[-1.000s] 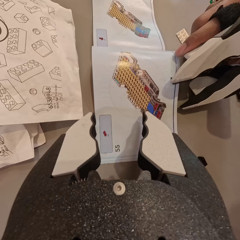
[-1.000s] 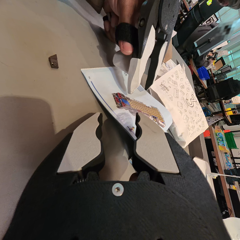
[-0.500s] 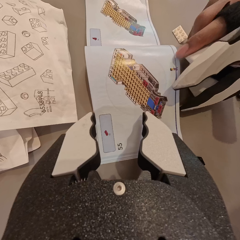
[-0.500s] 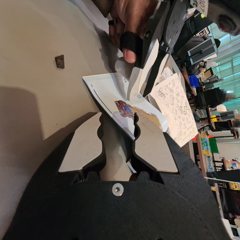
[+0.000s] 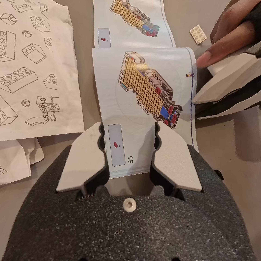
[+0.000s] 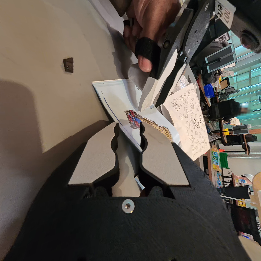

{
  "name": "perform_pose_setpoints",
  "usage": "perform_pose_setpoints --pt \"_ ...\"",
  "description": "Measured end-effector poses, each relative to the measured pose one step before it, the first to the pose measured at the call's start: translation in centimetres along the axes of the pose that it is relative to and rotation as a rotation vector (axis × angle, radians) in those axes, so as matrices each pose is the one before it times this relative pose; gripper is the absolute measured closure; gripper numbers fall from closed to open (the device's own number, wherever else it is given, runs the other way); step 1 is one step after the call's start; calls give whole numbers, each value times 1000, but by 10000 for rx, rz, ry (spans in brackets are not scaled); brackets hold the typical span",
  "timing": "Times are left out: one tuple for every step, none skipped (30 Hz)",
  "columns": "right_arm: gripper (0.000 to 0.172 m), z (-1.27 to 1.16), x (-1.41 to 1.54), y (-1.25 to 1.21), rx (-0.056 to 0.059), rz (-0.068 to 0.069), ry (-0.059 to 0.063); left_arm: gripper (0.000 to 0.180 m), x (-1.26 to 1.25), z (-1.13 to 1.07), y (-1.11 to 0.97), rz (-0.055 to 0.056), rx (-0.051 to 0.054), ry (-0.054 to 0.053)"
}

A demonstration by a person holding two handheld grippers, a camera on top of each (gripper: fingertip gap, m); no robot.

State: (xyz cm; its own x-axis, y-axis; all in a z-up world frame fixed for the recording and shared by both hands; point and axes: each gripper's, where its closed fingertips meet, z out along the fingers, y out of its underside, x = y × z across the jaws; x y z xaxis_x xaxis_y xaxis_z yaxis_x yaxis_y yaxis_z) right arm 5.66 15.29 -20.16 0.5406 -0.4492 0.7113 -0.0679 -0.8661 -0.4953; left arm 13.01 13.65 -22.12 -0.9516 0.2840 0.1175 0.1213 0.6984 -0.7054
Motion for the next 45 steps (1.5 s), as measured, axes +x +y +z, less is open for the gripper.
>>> perform_pose_setpoints --pt "144 -5 -30 -15 -39 -128 26 112 -8 9 5 -6 -3 1" --pt "144 5 -19 -1 -49 -113 20 112 -8 -4 3 -3 -1 0" --pt "143 15 -5 17 -52 -91 28 112 3 13 1 -7 -1 1" --pt "143 21 -7 27 -41 -55 13 112 -10 0 0 -7 -5 -2" --pt "143 2 -39 13 -12 -28 -17 112 8 1 2 -1 -3 -2" --pt "143 9 -49 14 -10 -26 -19 112 -3 6 9 1 -1 0" --pt "143 -7 -24 28 -20 -40 -3 112 -1 -7 8 -7 -5 2" --pt "143 -21 -26 5 -13 -50 -4 112 -3 10 3 -10 -1 3" --pt "143 -28 -37 -25 5 -35 -12 112 11 -6 -4 -1 -3 -1" --pt "143 -9 -27 -23 5 -5 -9 112 3 -2 -12 3 3 -5" --pt "143 7 0 -3 -5 10 4 112 11 -16 -7 7 -2 -7" --pt "143 18 24 20 -20 7 19 112 2 -10 -2 6 1 -5" --pt "143 26 40 39 -25 6 29 112 -1 -1 -1 -6 2 3" --pt "143 16 53 59 -23 17 30 112 -6 2 -6 -14 1 5" --pt "143 3 32 14 2 36 15 112 -4 13 2 -7 -1 -3" --pt "143 0 36 -8 8 53 6 112 1 -1 6 4 -5 -5" --pt "143 -13 38 -18 6 39 2 112 0 3 -2 5 0 -5" --pt "143 -23 38 -15 8 27 9 112 6 8 5 -5 2 3" --pt "143 -8 24 -10 -11 42 1 112 -5 3 -4 -9 -2 1" --pt "143 3 16 5 -17 58 -7 112 -7 -5 -11 -1 3 -7" --pt "143 12 22 2 -16 65 -3 112 -3 4 -3 4 1 -8" --pt "143 8 36 9 -22 64 7 111 -6 2 1 3 -1 -11" --pt "142 14 32 0 -25 51 9 111 -13 -5 -14 -5 6 -6" --pt "142 0 17 -16 -17 25 17 111 -7 -14 -8 -11 8 0" --pt "142 0 33 -22 -10 -6 36 111 -2 -6 -14 -9 6 0" --pt "142 -2 22 -12 -17 -22 37 111 -1 -10 -7 -1 6 -4" --pt "142 0 36 -14 -19 -15 42 111 -11 6 6 -5 2 -2" --pt "143 -12 67 -36 -9 -8 63 110 -14 6 9 -11 -6 -7" --pt "143 -30 81 -60 4 -13 67 110 -13 17 29 -12 -11 -4" --pt "143 -35 67 -77 10 -11 46 110 -8 24 22 -9 -11 3" --pt "144 -53 49 -85 5 6 24 110 18 21 10 -3 -3 9" --pt "144 -47 51 -46 -16 8 21 110 2 12 4 0 -3 4" --pt "145 -49 41 9 -74 -30 3 110 17 20 11 0 -4 9" --pt "145 -74 61 35 -120 -96 14 110 24 4 -4 4 2 14" --pt "145 -98 119 -18 -91 -104 60 110 21 5 -1 4 -1 4" --pt "145 -75 110 -43 -59 -44 37 110 11 -2 4 1 -3 9" --pt "145 -58 64 -28 -56 24 -6 110 30 -12 -8 -10 7 21" --pt "145 -26 7 16 -62 55 -36 110 4 -4 0 -12 2 11" --pt "146 -10 10 46 -60 49 -40 110 -9 -4 7 0 -5 -7" --pt "146 -11 -12 31 -43 43 -47 110 0 4 20 10 -12 -8" --pt "147 1 -36 63 -49 46 -62 110 -2 15 25 9 -16 -7" --pt "148 0 -18 50 -43 46 -54 110 -3 18 24 7 -20 -7" --pt "149 -28 14 23 -26 62 -40 110 2 14 27 5 -17 -6" --pt "149 -16 21 13 -19 100 -49 111 2 14 26 6 -17 -5" --pt "150 -21 22 4 -16 139 -64 111 -1 11 28 3 -17 -3"
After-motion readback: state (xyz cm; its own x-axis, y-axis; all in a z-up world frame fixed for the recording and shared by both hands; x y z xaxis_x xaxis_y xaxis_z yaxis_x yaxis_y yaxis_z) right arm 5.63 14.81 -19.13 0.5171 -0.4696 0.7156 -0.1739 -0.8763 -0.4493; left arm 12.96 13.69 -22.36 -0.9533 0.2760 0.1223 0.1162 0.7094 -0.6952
